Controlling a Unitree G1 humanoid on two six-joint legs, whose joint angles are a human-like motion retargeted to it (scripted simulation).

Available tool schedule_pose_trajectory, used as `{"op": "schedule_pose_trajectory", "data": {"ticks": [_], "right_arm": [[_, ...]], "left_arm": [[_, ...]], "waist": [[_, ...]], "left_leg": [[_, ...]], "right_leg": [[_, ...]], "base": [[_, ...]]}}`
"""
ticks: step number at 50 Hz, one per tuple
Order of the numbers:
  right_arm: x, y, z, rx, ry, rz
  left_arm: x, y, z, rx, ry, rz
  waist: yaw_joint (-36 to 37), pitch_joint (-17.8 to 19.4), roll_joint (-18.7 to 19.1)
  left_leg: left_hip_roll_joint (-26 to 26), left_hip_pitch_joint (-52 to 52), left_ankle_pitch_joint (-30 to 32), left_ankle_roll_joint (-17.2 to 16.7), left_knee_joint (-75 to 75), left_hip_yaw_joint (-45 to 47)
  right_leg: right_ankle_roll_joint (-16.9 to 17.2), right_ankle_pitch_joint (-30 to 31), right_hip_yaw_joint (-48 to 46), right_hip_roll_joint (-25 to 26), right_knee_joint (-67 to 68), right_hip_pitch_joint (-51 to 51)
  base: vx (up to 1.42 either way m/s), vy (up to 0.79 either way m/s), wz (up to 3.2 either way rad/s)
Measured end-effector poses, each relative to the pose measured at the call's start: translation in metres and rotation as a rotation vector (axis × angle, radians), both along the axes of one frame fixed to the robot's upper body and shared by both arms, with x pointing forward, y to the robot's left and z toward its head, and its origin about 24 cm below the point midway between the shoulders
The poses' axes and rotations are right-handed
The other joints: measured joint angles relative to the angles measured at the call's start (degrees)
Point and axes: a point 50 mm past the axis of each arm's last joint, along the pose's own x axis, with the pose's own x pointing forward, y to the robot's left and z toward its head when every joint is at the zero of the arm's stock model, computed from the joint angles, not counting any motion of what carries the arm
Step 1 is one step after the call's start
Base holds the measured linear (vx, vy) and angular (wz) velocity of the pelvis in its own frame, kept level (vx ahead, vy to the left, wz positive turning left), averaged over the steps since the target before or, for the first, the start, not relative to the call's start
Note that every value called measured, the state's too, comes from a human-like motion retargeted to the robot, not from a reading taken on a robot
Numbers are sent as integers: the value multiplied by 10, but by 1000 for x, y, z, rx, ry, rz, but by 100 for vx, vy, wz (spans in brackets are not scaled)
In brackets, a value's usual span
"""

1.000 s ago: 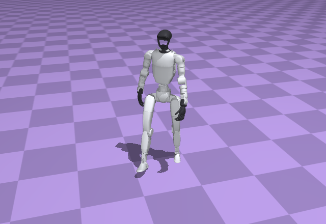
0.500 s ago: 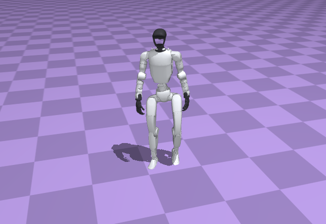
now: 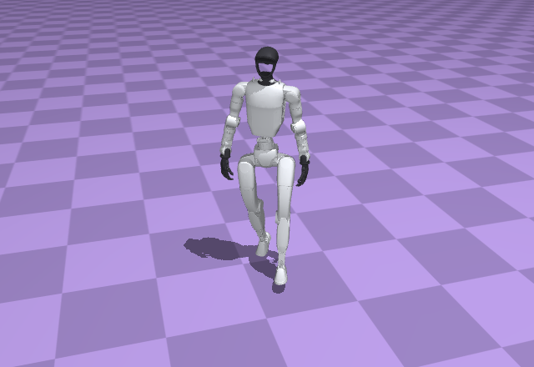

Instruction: Walk

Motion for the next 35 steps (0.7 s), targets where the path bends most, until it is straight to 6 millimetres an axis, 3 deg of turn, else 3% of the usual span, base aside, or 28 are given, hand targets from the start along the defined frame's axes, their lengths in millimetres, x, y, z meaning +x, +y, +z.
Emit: {"op": "schedule_pose_trajectory", "data": {"ticks": [3, 6, 8, 10, 12, 15, 20, 25, 30, 35], "right_arm": [[-11, -9, 1, -19, 31, -26], [-18, -14, 1, -27, 41, -46], [-18, -15, 2, -22, 34, -68], [-17, -15, 2, -19, 27, -85], [-15, -16, 2, -20, 20, -87], [-10, -16, 2, -18, 3, -82], [-8, -14, 3, -13, -15, -74], [-6, -12, 2, -6, -18, -75], [-10, -7, 1, 0, -5, -47], [-4, -4, 1, 14, -38, -63]], "left_arm": [[19, 5, 1, 15, -40, -30], [41, 13, 3, 34, -88, -76], [62, 19, 6, 52, -130, -115], [81, 22, 9, 67, -178, -147], [98, 23, 13, 80, -234, -160], [121, 21, 18, 86, -319, -176], [139, 14, 22, 76, -395, -226], [133, 9, 19, 62, -369, -266], [90, 5, 7, 39, -228, -242], [40, 2, 1, 24, -69, -171]], "waist": [[-19, -4, 14], [-19, -12, 36], [-15, -10, 51], [-22, -2, 66], [-24, 1, 70], [-29, 7, 70], [-27, 8, 44], [-33, 31, 20], [-45, 15, 29], [-49, 10, 35]], "left_leg": [[9, 18, -20, -4, -8, -8], [32, 23, -42, -12, -6, -9], [47, 29, -54, -16, -5, -16], [60, 39, -61, -21, -7, -25], [64, 50, -66, -24, -10, -23], [63, 67, -69, -29, -15, -18], [35, 105, -78, -36, -26, 3], [11, 161, -79, -53, -30, -3], [23, 187, -77, -91, -25, -19], [33, 189, -57, -131, -9, -39]], "right_leg": [[39, 108, -10, 10, 59, -17], [82, 157, -23, 9, 141, -56], [97, 130, -8, 22, 203, -95], [77, 71, -15, 21, 254, -134], [80, 48, -4, 16, 252, -158], [85, 11, 2, -3, 207, -180], [106, -17, -23, -74, 61, -182], [124, -9, -46, -103, -43, -154], [64, -65, -85, -78, -55, -121], [50, -80, -90, -63, -66, -108]], "base": [[44, 15, -2], [37, 11, -35], [33, 11, -24], [24, 8, 3], [27, 8, -5], [27, 7, 1], [31, 0, 8], [30, -8, 40], [35, -14, 38], [24, -16, 26]]}}
